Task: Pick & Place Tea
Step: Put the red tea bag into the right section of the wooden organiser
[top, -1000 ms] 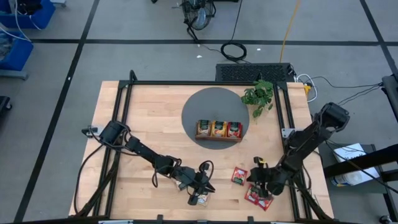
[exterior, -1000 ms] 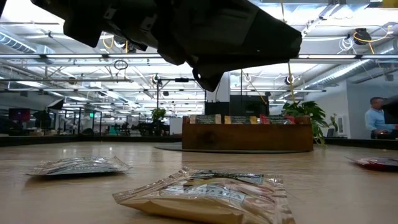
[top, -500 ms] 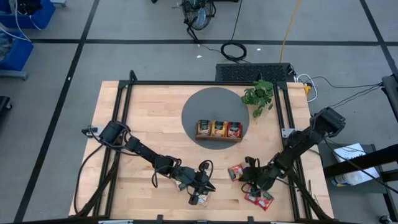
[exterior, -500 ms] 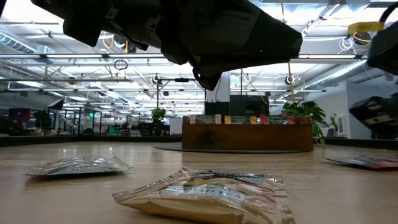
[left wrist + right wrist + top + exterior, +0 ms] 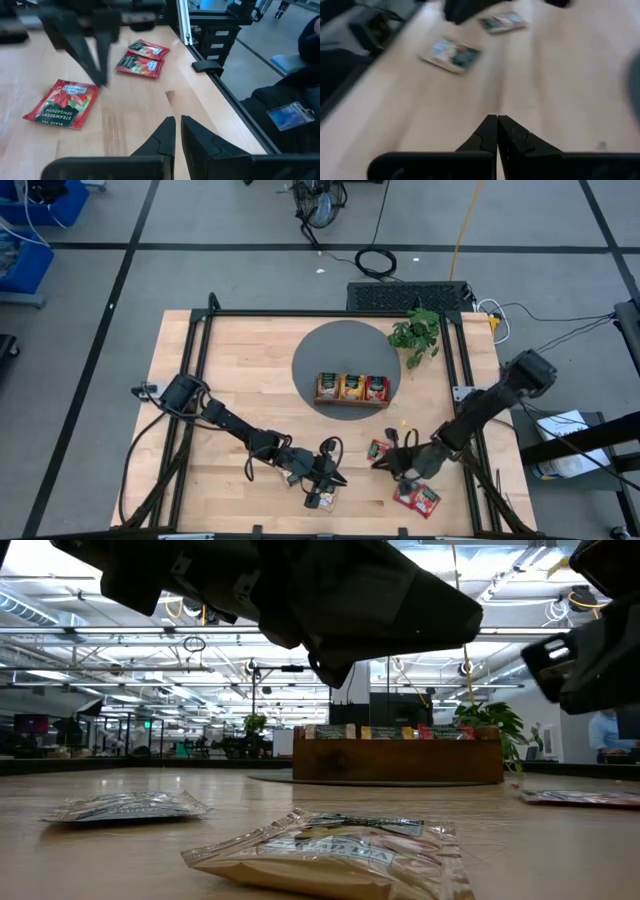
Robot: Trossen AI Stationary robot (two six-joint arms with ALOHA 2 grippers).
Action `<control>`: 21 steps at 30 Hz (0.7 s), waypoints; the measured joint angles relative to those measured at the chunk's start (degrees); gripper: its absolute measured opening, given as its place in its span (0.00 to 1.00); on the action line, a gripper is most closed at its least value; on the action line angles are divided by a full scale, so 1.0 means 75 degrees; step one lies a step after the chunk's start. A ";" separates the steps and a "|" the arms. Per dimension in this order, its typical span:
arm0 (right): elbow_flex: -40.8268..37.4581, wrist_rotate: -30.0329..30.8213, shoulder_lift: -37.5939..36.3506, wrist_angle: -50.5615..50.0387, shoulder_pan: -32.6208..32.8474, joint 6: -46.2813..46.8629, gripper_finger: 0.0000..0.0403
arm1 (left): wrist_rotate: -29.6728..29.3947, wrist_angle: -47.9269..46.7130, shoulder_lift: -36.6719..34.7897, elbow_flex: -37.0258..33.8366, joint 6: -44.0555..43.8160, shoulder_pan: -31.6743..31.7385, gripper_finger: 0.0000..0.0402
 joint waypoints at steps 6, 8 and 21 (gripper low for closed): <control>0.0000 0.1142 -0.1118 -0.3187 0.0311 0.1883 0.00 | 0.0003 -0.0061 0.0000 0.0000 -0.0029 -0.0009 0.08; 0.0000 0.1273 -0.1219 -0.4000 0.0310 0.2598 0.00 | 0.0003 -0.0064 0.0000 0.0000 -0.0035 -0.0009 0.08; 0.0006 0.0379 -0.0497 -0.4212 0.0234 0.4364 0.00 | 0.0009 -0.0106 0.0000 -0.0003 -0.0070 -0.0020 0.08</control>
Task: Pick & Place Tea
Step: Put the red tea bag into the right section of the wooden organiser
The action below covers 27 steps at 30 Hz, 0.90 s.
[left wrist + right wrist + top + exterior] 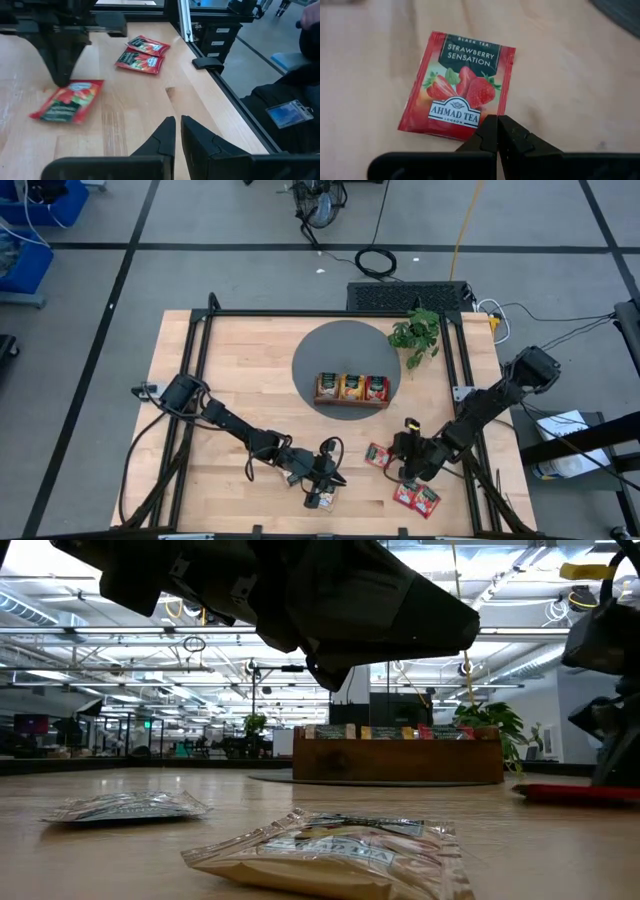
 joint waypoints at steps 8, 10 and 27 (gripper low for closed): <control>0.0010 -0.0355 0.0887 0.2137 0.0100 0.0119 0.00 | 0.0003 -0.0148 0.0000 0.0000 -0.0029 -0.0009 0.08; 0.0007 -0.0348 0.0982 0.2373 0.0135 0.0031 0.00 | 0.0003 -0.0138 0.0000 0.0000 -0.0098 -0.0009 0.08; -0.0011 0.0099 0.0120 0.1089 0.0146 -0.0058 0.00 | 0.0548 -0.2557 0.1844 0.2629 -0.0175 0.0042 0.08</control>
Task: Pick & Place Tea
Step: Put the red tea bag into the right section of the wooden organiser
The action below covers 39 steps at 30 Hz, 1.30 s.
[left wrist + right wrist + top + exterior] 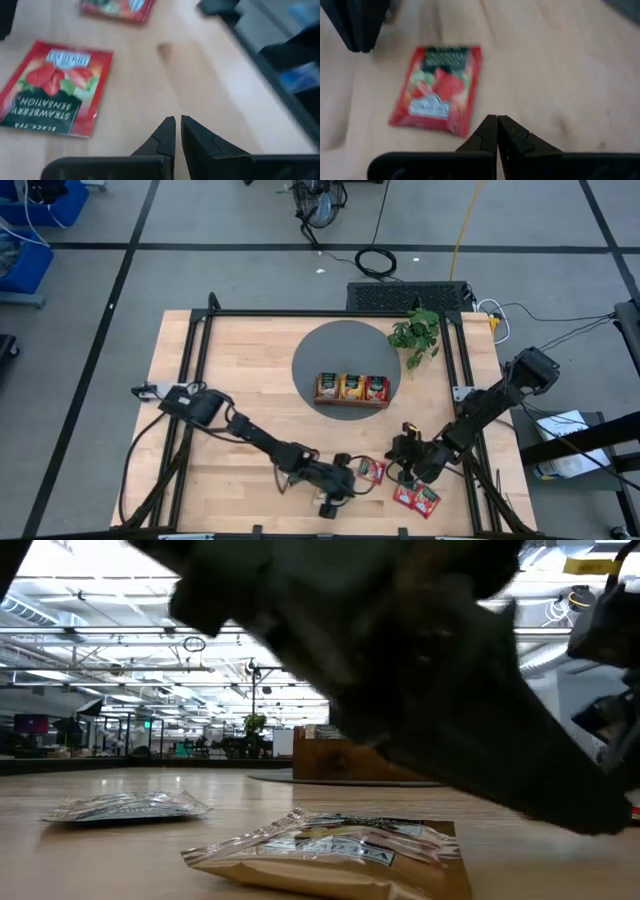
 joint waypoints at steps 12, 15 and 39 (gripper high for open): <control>0.0005 -0.0669 0.0245 0.0490 0.0534 0.0685 0.00 | -0.0979 -0.1134 0.0266 0.0714 -0.0899 0.0445 0.08; 0.0005 -0.0668 0.0245 0.0651 0.0618 0.0670 0.00 | -0.1148 -0.1258 0.0265 0.0717 -0.1089 0.0542 0.08; 0.0005 -0.0228 0.0254 0.0698 0.0673 -0.0121 0.00 | -0.1770 -0.0780 0.0266 0.0705 -0.0313 0.1127 0.08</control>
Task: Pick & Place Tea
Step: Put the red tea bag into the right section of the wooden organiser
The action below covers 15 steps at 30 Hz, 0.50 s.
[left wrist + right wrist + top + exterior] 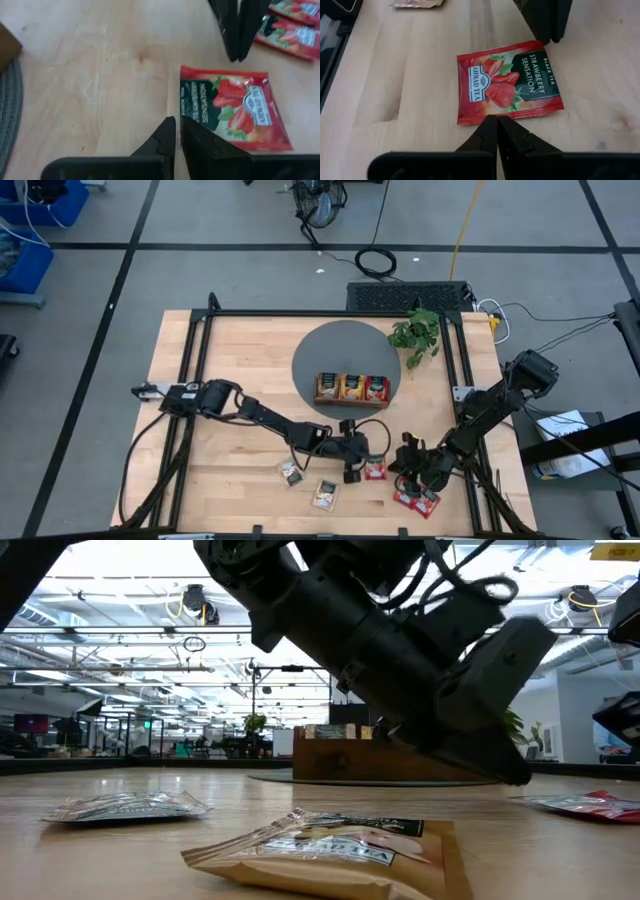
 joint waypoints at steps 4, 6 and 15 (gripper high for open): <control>0.0000 0.0014 0.0000 0.0003 0.0003 -0.0247 0.00 | 0.0142 0.0280 -0.0001 0.0000 0.0168 0.0009 0.08; 0.0000 0.0027 0.0000 0.0005 0.0003 -0.0412 0.00 | 0.0538 0.0361 -0.0043 0.0000 0.0259 -0.0044 0.08; 0.0000 0.0817 -0.0113 0.0089 0.0018 -0.1870 0.00 | 0.2083 0.0750 -0.0195 0.0006 -0.0114 -0.0635 0.08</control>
